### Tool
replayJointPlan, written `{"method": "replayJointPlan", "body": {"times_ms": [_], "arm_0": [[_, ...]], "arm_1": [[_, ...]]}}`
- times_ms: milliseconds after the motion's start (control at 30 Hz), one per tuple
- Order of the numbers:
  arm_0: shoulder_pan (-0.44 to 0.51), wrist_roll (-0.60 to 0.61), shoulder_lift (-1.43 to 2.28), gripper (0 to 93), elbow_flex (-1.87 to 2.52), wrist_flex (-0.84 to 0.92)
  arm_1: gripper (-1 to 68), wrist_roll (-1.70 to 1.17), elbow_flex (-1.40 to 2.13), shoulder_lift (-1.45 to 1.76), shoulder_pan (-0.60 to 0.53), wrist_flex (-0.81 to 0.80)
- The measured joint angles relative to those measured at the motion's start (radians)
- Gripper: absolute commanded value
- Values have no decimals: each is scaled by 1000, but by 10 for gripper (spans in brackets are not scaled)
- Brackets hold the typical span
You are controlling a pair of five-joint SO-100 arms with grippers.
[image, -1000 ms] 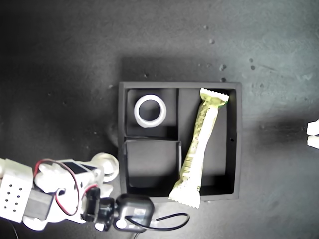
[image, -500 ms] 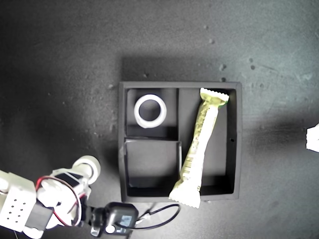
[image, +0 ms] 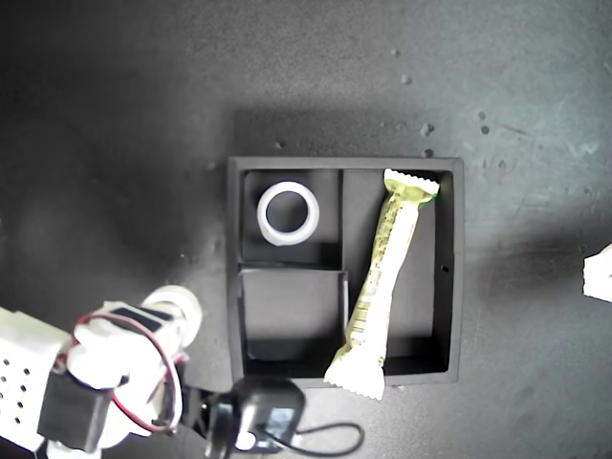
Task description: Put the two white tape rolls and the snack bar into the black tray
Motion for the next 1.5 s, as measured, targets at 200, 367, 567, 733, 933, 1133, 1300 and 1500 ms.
{"method": "replayJointPlan", "body": {"times_ms": [200,367,567,733,933,1133,1300,1500], "arm_0": [[-40,181,-511,0,-825,164],[-54,179,-615,0,-979,172],[-40,169,-635,53,-979,175],[-40,149,-635,144,-979,175],[-28,133,-635,241,-962,175],[5,97,-589,256,-894,175],[-2,61,-420,114,-696,175],[-167,29,156,0,-29,167]], "arm_1": [[0,0,37,0,-5,-52],[0,0,38,0,-21,-57],[0,0,38,0,-21,-74],[0,0,38,0,-21,-81],[0,0,38,0,-21,-81],[0,0,38,0,-21,-81],[0,0,35,0,-8,-28],[0,0,-15,6,35,106]]}}
